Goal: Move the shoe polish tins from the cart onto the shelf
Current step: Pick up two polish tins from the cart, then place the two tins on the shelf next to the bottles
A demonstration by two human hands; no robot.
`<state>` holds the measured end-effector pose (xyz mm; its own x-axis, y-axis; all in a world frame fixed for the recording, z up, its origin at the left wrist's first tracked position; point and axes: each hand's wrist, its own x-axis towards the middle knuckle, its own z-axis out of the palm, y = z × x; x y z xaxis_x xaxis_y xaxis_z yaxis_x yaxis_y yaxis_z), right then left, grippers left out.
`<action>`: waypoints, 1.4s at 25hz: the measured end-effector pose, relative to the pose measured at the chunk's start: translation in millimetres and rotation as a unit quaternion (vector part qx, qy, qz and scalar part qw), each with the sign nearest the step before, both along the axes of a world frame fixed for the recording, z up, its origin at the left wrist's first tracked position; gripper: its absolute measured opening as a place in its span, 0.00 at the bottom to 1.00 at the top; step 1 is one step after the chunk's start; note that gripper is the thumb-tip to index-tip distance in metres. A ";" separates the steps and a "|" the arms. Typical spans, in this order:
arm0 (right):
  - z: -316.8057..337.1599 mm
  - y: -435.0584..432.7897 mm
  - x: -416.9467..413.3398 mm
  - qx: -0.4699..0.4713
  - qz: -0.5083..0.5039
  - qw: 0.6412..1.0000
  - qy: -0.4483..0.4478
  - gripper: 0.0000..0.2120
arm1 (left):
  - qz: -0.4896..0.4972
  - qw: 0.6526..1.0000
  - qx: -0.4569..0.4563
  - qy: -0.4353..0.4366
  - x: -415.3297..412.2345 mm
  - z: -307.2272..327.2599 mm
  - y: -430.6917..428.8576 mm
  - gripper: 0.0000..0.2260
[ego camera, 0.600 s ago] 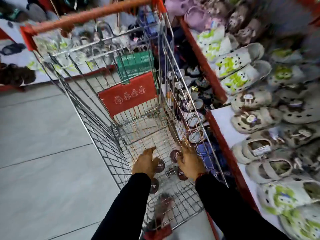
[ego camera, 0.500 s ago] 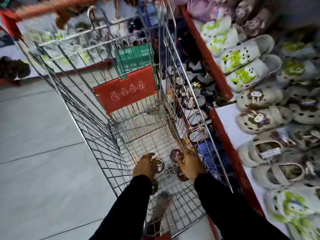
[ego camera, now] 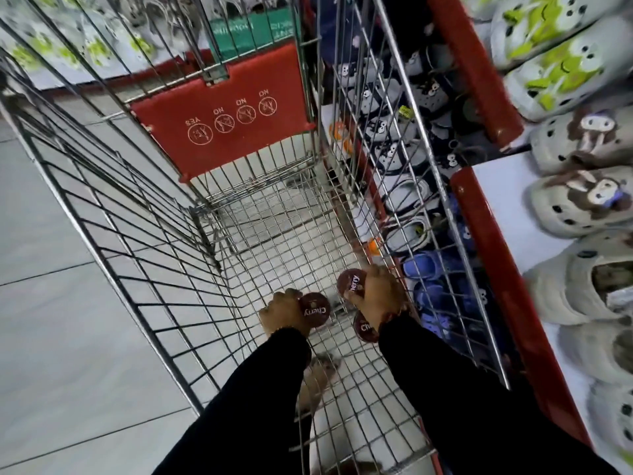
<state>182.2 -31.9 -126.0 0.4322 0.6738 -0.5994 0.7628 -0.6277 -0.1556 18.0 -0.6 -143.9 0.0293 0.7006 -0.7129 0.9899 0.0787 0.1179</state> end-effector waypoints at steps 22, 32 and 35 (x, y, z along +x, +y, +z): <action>336.2 -124.6 36.1 0.477 -0.371 0.778 0.171 0.15 | 0.267 0.802 0.031 -0.533 32.7 336.3 -42.2 0.08; 523.4 -287.4 104.5 0.659 -0.350 0.666 0.012 0.11 | 0.027 0.747 -0.064 -0.662 162.0 501.6 -122.6 0.04; 543.4 -355.6 124.4 0.671 -0.394 0.627 -0.020 0.11 | -0.048 0.736 -0.083 -0.670 203.2 528.0 -164.3 0.03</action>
